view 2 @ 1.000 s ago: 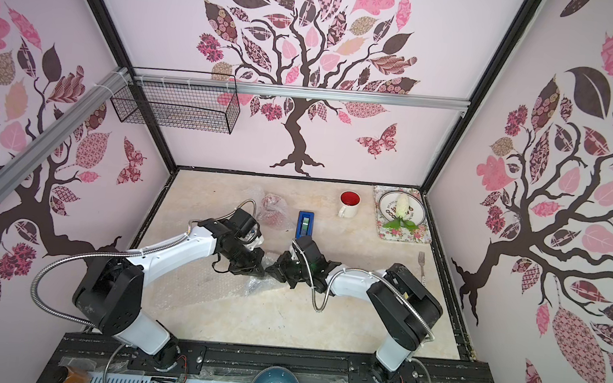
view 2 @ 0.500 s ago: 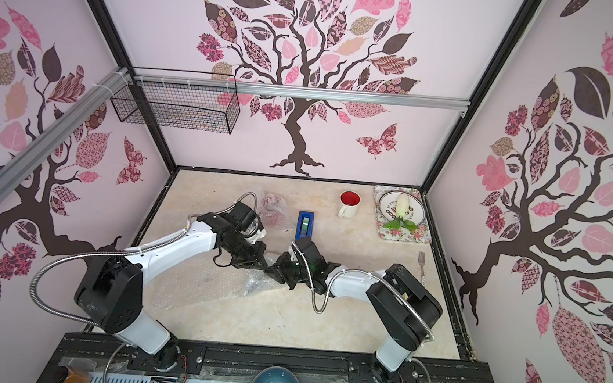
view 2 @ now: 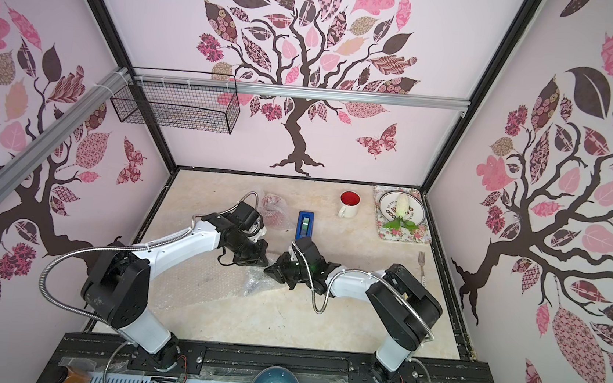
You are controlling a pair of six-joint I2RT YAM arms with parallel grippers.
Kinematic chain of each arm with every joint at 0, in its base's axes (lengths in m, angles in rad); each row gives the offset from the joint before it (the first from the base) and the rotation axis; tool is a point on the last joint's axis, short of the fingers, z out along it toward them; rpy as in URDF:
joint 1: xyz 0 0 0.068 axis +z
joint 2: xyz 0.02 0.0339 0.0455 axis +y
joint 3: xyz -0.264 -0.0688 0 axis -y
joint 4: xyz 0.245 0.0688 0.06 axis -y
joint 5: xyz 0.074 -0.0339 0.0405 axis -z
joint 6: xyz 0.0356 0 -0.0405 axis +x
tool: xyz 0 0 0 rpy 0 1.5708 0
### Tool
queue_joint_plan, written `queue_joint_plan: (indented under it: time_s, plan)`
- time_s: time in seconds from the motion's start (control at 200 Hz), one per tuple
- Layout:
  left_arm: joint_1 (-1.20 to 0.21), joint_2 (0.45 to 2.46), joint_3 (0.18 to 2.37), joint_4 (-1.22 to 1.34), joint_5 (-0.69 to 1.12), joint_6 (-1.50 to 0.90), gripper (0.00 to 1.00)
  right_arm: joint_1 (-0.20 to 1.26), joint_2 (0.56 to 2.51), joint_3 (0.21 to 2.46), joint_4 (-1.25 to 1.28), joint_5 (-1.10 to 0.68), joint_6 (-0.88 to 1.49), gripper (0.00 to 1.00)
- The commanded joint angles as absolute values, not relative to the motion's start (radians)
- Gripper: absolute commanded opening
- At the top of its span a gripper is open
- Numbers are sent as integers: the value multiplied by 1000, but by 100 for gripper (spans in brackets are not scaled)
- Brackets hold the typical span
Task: Wrap mugs in bubble wrap
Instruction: Stick the tape on the bubble wrap.
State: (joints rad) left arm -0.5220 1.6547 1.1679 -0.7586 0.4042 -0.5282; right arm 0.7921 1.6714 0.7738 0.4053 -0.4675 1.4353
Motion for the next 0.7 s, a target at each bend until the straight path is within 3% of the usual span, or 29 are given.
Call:
queue_joint_plan:
  time_s: [0.0,0.695]
  plan:
    - [-517,1690,1253,-681,342,-532,0,797,1671,753,364,-439,1528,0]
    - [-516,1672,1230,-598,435,-608,0,797,1686,763,373,-462,1527,0]
